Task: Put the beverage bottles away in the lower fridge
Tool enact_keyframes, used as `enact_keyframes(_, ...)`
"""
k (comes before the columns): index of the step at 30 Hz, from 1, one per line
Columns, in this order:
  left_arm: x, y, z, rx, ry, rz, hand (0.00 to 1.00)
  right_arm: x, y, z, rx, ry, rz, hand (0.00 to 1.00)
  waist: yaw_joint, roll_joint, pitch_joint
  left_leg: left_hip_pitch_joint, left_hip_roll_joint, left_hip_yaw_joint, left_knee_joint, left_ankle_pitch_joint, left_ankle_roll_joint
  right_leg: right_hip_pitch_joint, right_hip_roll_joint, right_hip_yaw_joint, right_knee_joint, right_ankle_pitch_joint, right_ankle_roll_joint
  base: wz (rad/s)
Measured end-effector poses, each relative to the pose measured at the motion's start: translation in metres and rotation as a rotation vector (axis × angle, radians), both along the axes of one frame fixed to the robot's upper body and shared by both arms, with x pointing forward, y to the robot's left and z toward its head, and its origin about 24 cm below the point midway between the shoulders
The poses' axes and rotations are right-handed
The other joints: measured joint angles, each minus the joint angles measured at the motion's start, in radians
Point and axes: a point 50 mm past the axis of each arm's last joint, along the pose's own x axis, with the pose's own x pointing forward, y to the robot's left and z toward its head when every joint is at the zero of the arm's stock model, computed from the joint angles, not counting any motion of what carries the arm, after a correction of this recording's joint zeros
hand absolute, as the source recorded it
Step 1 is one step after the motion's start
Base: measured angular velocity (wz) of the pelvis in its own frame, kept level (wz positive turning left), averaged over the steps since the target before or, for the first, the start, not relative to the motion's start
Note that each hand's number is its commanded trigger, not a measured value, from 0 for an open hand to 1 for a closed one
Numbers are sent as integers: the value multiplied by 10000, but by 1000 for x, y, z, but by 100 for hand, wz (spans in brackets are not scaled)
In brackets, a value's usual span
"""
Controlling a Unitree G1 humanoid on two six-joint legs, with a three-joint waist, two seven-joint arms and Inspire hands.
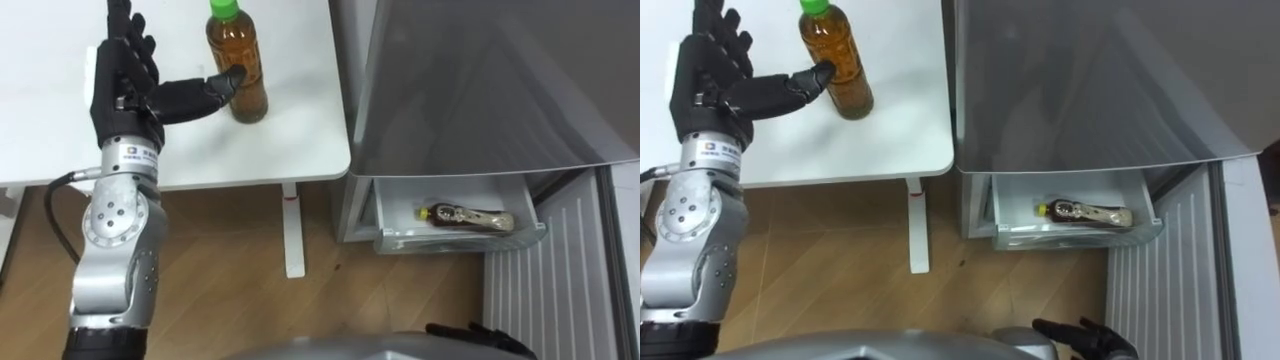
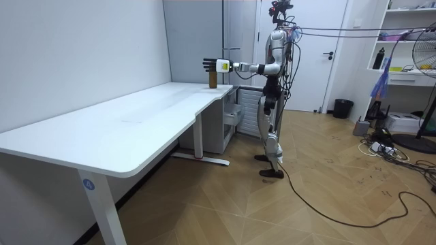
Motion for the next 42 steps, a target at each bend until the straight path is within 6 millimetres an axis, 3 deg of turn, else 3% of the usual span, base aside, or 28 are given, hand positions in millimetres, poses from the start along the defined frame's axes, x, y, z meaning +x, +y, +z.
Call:
enact_keyframes(13,11,9,-15,-186,1025,276,0,-15,-3,-1,-297,1203,735,0,-452,13,9,194,-1,166,-56,1,1,146,27,175,31,0,0,-3)
enact_keyframes(26,29,12,-16,-696,1332,574,0,-45,-5,0,-668,3381,2596,0,-504,130,34,319,-7,319,-58,1,1,39,60,393,338,-64,-31,-4)
enact_keyframes(34,41,19,-6,-601,1094,556,0,-44,-6,0,-743,3554,3444,0,-509,129,26,343,10,533,-77,1,1,-62,143,720,360,-64,-35,-10)
enact_keyframes(42,44,20,-14,-882,1499,349,0,-41,-3,-1,-486,3533,3754,0,-550,109,28,353,8,528,-74,0,1,-67,152,772,351,-65,-34,-2)
